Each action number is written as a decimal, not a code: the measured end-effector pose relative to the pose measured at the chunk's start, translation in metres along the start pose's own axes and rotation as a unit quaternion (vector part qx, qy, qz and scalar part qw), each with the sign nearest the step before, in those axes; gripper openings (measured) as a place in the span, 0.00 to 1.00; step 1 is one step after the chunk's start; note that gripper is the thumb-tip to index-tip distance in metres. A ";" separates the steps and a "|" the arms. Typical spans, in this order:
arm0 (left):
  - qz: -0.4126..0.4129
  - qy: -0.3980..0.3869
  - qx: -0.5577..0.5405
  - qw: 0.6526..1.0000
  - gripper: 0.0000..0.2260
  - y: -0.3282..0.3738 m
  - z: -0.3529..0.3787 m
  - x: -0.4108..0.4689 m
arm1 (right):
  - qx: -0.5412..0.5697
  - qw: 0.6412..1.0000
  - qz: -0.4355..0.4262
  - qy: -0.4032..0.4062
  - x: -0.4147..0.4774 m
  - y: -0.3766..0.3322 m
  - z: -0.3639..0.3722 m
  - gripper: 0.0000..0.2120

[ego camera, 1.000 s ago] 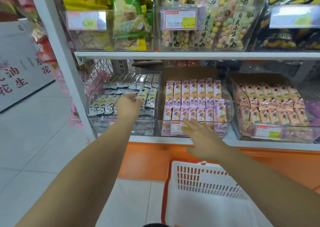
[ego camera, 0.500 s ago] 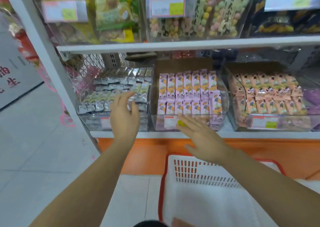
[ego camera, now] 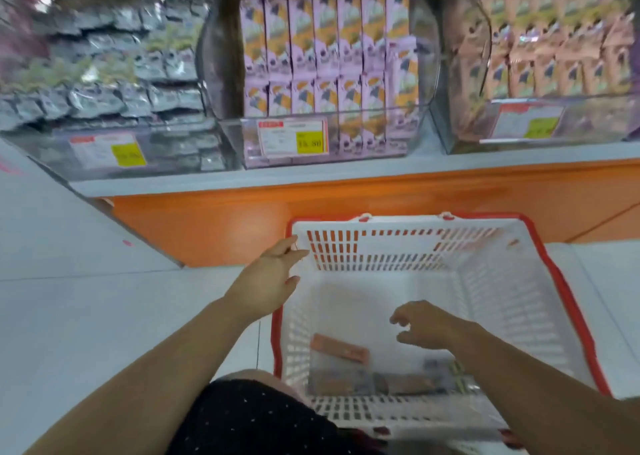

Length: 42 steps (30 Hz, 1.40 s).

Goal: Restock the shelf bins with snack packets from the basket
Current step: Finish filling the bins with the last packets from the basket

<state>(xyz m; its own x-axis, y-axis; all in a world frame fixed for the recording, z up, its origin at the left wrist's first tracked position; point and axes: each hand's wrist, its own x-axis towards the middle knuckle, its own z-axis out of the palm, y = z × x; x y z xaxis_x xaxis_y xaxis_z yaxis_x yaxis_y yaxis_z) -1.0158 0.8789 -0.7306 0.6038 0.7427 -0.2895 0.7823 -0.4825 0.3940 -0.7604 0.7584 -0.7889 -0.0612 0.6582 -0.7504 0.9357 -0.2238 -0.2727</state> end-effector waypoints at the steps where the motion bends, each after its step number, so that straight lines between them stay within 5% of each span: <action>1: -0.002 -0.011 0.012 1.000 0.24 -0.002 0.003 0.002 | 0.003 1.000 0.015 -0.025 0.007 0.006 0.009 0.21; 7: -0.004 -0.001 0.023 1.000 0.25 -0.009 0.013 0.008 | -0.016 0.989 0.071 -0.131 0.040 0.032 0.063 0.22; 10: -0.010 0.007 0.027 1.000 0.25 -0.009 0.016 0.008 | -0.062 0.984 0.061 -0.158 0.046 0.032 0.082 0.05; 16: -0.012 -0.002 0.030 0.999 0.24 -0.011 0.018 0.009 | -0.100 0.985 0.075 -0.122 0.041 0.022 0.083 0.09; 21: -0.008 -0.027 0.048 0.998 0.24 -0.010 0.018 0.009 | -0.026 0.994 0.071 -0.085 0.024 0.011 0.051 0.17; 26: -0.019 -0.080 0.057 0.995 0.25 0.003 0.001 0.004 | 0.067 0.997 -0.033 0.019 0.000 -0.027 -0.023 0.17; 31: 0.014 -0.081 -0.077 0.994 0.21 0.029 -0.035 -0.014 | 0.188 0.965 -0.149 0.108 -0.041 -0.064 -0.093 0.15; 35: 0.027 -0.081 -0.311 0.947 0.18 0.048 -0.067 -0.042 | 0.245 0.928 -0.244 0.139 -0.088 -0.091 -0.133 0.18; 42: 0.070 -0.016 -0.425 0.902 0.14 0.067 -0.106 -0.090 | 0.311 0.880 -0.334 0.131 -0.149 -0.119 -0.152 0.17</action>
<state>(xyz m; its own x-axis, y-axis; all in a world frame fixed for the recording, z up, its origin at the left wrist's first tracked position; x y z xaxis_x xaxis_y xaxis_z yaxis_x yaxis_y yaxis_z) -1.0337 0.8293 -0.5853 0.7026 0.6813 -0.2053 0.3068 -0.0297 0.9513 -0.8102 0.7961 -0.5530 -0.3676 0.9170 -0.1547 0.3439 -0.0206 -0.9388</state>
